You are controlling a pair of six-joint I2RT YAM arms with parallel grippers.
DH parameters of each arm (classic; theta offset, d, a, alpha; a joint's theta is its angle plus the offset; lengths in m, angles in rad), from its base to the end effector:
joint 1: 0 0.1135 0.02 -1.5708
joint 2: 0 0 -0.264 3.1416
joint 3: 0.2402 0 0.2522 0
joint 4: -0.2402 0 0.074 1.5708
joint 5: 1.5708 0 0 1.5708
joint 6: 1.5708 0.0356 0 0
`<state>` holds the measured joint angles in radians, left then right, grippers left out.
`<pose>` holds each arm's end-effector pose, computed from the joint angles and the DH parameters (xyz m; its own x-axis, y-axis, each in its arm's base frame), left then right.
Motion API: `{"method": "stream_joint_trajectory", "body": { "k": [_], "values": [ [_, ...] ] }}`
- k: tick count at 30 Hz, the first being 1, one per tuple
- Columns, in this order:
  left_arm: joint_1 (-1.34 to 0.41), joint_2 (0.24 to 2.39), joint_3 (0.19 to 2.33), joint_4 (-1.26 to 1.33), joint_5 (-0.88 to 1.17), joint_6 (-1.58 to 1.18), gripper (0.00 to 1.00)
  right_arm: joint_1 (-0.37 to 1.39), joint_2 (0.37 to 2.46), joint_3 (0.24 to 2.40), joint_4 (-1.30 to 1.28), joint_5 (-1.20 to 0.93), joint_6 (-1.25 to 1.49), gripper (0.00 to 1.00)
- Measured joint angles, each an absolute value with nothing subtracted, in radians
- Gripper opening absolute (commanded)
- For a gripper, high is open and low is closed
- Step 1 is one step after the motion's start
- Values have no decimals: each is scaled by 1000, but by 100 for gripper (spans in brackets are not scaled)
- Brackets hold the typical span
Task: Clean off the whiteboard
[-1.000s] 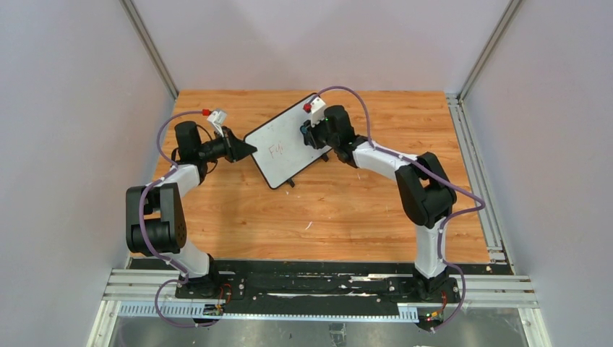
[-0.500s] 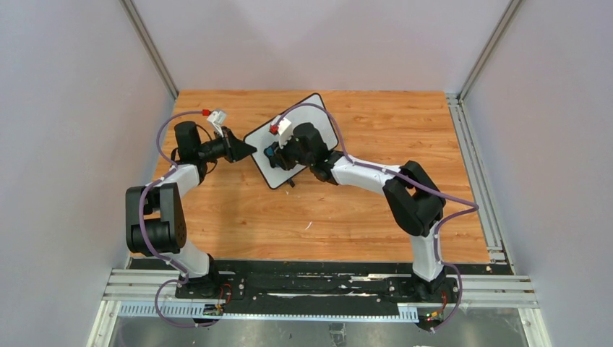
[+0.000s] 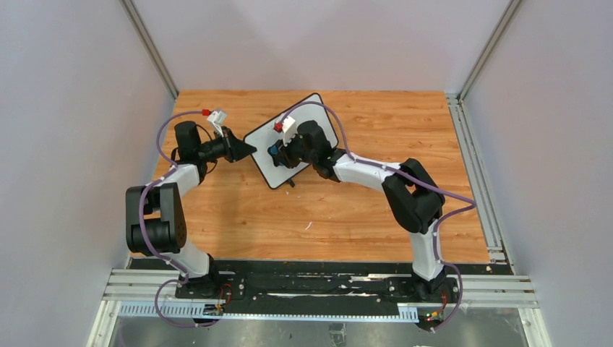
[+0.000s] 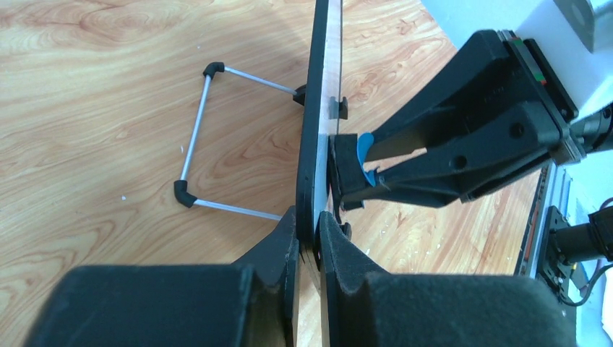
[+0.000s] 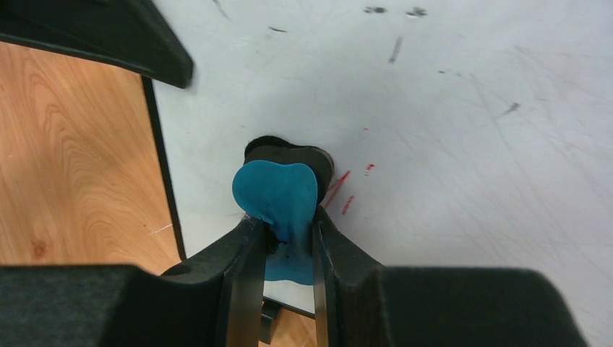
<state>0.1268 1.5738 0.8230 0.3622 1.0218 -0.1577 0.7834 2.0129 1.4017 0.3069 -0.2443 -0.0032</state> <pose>0.3277 0.0112 0.2192 -0.4838 -0.1443 -0.8632 0.6492 0.6023 -0.4645 0.3280 0.3389 0.2282 -0.2096 -0.2131 -0.9543 -0.8489 0.5240 0.0694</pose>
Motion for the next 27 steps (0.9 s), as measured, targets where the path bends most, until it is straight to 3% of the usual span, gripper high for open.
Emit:
{"method": "stream_joint_trajectory", "body": {
  "k": [16, 27],
  "values": [
    [122, 1574, 826, 358, 1013, -158, 0, 652, 2000, 1416, 284, -261, -23, 1],
    [128, 1574, 827, 356, 1006, -159, 0, 691, 2026, 1460, 263, -213, -7, 1]
  ]
}}
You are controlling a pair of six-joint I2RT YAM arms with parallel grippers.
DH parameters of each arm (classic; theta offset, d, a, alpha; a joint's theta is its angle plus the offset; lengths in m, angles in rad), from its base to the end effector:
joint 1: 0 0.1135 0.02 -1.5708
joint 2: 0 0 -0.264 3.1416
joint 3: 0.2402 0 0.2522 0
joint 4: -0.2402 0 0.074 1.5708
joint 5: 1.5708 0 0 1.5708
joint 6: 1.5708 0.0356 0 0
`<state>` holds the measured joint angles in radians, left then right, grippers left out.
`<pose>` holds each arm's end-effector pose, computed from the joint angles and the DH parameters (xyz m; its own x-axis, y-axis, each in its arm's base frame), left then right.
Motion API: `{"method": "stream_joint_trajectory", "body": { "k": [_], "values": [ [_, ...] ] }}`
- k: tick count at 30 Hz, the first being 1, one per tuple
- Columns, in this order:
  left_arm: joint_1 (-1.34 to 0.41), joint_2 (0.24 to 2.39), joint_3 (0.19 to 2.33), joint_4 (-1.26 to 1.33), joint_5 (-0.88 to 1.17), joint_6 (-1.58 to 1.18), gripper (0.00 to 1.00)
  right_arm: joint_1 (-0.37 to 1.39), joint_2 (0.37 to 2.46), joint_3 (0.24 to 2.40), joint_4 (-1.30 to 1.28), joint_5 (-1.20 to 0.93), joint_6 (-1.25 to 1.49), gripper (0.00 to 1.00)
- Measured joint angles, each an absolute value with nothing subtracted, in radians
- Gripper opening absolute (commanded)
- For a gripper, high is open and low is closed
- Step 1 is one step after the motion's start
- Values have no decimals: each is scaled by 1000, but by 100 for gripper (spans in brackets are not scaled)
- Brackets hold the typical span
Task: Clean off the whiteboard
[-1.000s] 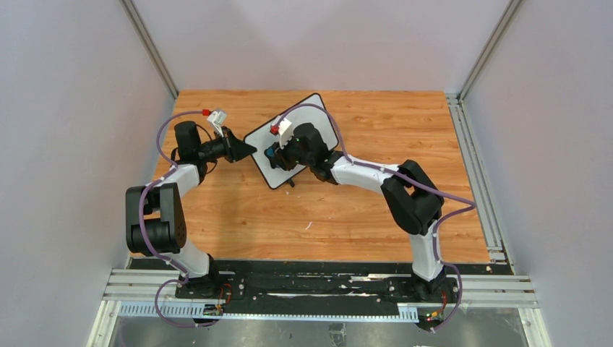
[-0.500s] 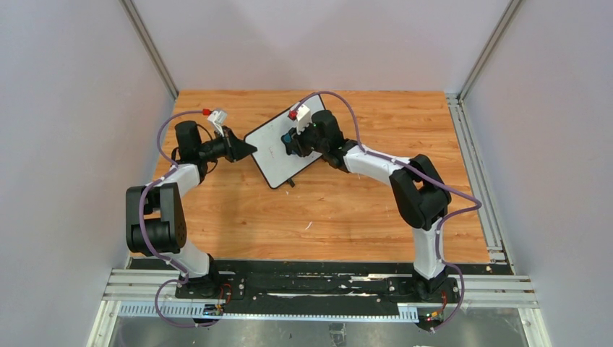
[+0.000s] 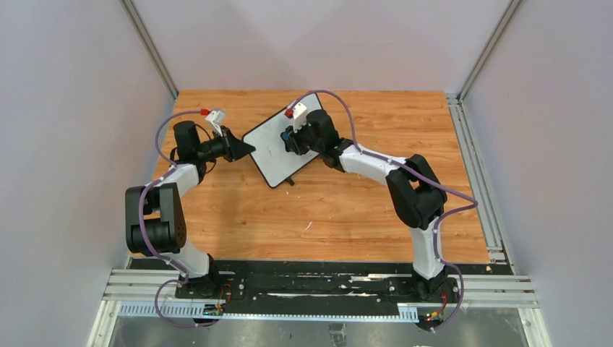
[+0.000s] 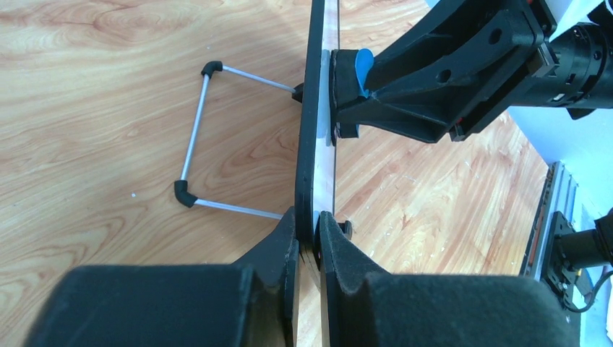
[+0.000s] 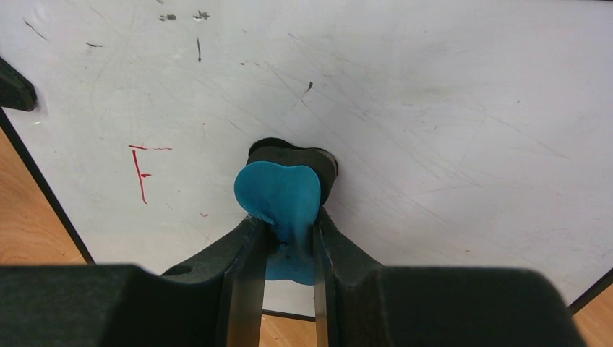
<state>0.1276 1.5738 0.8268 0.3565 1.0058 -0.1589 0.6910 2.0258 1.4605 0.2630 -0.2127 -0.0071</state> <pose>0.3285 0.0118 0.2197 -0.4846 -0.1476 -0.8622 0.6379 0.6148 -0.4638 0.3642 0.3110 0.2377 -0.2239 -0.1942 -0.9551 -0.7798 0.6235 0.0561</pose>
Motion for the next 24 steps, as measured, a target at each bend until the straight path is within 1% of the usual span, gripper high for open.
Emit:
{"method": "stream_joint_trajectory", "body": {
  "k": [8, 17, 24],
  "values": [
    [134, 1574, 827, 352, 1007, -159, 0, 767, 2032, 1464, 291, -153, 12, 1],
    [134, 1574, 827, 352, 1009, -158, 0, 854, 2049, 1464, 334, -179, 43, 1],
    [134, 1574, 827, 352, 1007, -158, 0, 854, 2059, 1464, 339, -211, 50, 1]
  ]
}}
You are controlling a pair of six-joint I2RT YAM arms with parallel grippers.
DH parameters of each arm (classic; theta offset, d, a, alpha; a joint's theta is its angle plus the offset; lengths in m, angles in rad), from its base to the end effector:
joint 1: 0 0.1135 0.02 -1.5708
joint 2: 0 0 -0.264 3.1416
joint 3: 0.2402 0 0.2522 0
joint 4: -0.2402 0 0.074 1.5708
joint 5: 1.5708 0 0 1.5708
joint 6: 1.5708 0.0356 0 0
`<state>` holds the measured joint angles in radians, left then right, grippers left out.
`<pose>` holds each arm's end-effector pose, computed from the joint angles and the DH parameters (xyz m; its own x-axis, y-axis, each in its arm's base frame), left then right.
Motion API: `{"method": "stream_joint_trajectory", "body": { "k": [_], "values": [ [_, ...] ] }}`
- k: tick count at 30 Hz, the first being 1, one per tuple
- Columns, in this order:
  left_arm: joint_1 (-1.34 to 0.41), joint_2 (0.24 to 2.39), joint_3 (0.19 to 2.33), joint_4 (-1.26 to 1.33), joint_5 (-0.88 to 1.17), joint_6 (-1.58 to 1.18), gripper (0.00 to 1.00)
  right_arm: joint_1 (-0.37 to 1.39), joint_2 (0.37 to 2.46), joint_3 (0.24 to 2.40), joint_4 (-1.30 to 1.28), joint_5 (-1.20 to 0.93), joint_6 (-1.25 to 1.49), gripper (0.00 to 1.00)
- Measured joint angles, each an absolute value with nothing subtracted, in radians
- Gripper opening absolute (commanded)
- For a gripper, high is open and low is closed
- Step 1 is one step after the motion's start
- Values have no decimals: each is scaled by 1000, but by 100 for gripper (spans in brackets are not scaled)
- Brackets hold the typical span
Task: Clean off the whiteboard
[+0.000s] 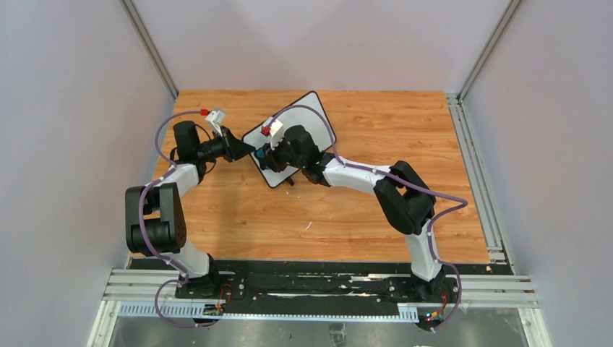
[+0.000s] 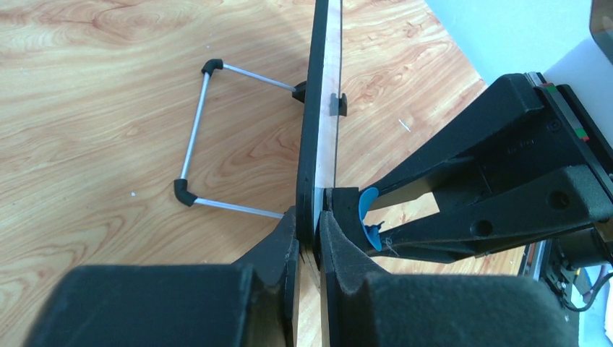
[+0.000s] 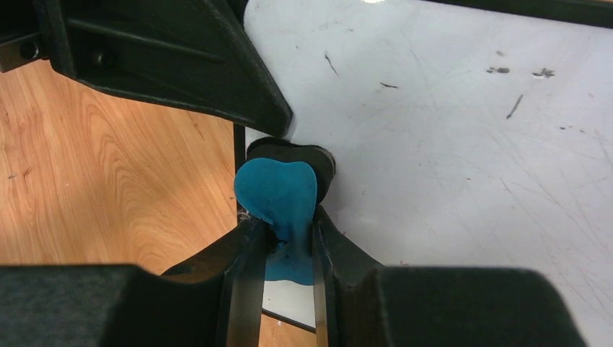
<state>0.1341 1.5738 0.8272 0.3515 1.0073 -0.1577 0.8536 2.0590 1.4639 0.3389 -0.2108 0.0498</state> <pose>0.3283 0.0139 0.2194 -0.4869 -0.1503 -0.8604 0.6332 0.6177 -0.4663 0.3135 0.3708 0.2314 -0.2097 -0.1663 -0.9635 -0.8606 0.4991 0.1011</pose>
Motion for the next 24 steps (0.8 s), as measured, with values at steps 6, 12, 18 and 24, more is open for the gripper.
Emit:
{"method": "stream_joint_trajectory", "body": {
  "k": [6, 12, 18, 24],
  "values": [
    [134, 1574, 828, 350, 1005, -158, 0, 809, 2059, 1464, 336, -248, 52, 1],
    [134, 1574, 828, 349, 1003, -158, 0, 759, 2053, 1464, 331, -263, 52, 1],
    [131, 1574, 830, 349, 1004, -158, 0, 710, 2042, 1459, 328, -260, 48, 1],
    [129, 1574, 831, 348, 1006, -158, 0, 701, 2029, 1434, 344, -247, 43, 1]
  ]
}}
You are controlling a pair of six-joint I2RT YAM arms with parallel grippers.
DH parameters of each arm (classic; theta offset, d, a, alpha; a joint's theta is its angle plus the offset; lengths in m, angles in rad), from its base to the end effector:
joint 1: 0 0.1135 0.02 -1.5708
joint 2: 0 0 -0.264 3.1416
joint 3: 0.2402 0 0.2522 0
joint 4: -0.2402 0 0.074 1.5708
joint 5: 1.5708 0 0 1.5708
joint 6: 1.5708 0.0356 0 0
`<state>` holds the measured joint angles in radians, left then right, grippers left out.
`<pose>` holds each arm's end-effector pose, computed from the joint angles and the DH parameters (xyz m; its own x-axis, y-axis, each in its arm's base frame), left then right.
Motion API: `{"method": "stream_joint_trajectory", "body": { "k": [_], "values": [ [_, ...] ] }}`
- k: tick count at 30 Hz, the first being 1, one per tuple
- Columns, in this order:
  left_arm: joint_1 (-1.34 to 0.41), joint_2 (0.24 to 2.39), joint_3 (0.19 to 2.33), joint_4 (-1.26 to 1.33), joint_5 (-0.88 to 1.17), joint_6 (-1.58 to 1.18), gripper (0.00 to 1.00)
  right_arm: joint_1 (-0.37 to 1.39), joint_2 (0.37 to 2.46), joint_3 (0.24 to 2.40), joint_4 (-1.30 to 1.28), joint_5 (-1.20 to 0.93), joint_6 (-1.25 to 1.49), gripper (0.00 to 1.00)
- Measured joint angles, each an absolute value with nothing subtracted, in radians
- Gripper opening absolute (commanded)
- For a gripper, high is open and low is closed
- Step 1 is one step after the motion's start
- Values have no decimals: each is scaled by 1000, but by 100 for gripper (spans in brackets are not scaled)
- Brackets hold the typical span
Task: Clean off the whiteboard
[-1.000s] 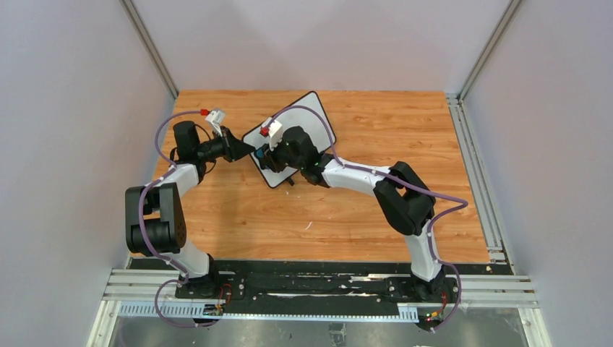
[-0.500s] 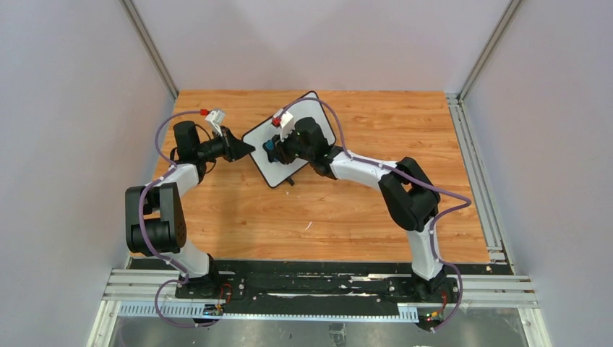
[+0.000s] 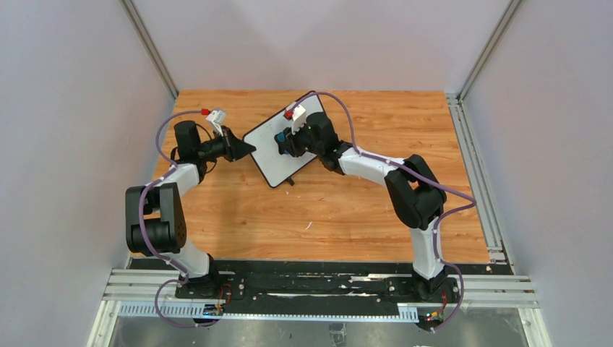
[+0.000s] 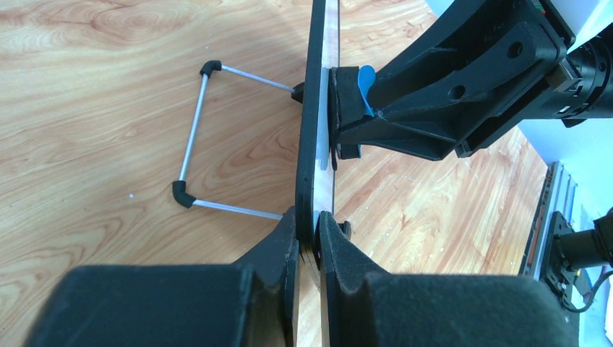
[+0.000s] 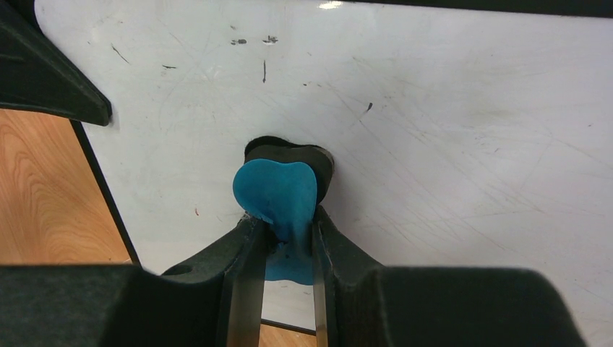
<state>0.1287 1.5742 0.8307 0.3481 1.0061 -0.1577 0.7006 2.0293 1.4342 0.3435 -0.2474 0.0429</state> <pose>0.3288 0.0122 0.2200 -0.4879 -0.1479 -0.8603 0.6357 0.6152 -0.4663 0.3601 0.3151 0.2356 -0.2247 -0.1351 -0.9650 -0.7974 0.5946 0.1024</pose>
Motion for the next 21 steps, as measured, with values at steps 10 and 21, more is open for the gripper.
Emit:
{"method": "stream_joint_trajectory", "body": {
  "k": [10, 21],
  "values": [
    [128, 1574, 831, 347, 1007, -158, 0, 722, 2022, 1395, 398, -218, 52, 1],
    [132, 1574, 831, 341, 1007, -157, 0, 768, 2022, 1375, 431, -150, 86, 1]
  ]
}}
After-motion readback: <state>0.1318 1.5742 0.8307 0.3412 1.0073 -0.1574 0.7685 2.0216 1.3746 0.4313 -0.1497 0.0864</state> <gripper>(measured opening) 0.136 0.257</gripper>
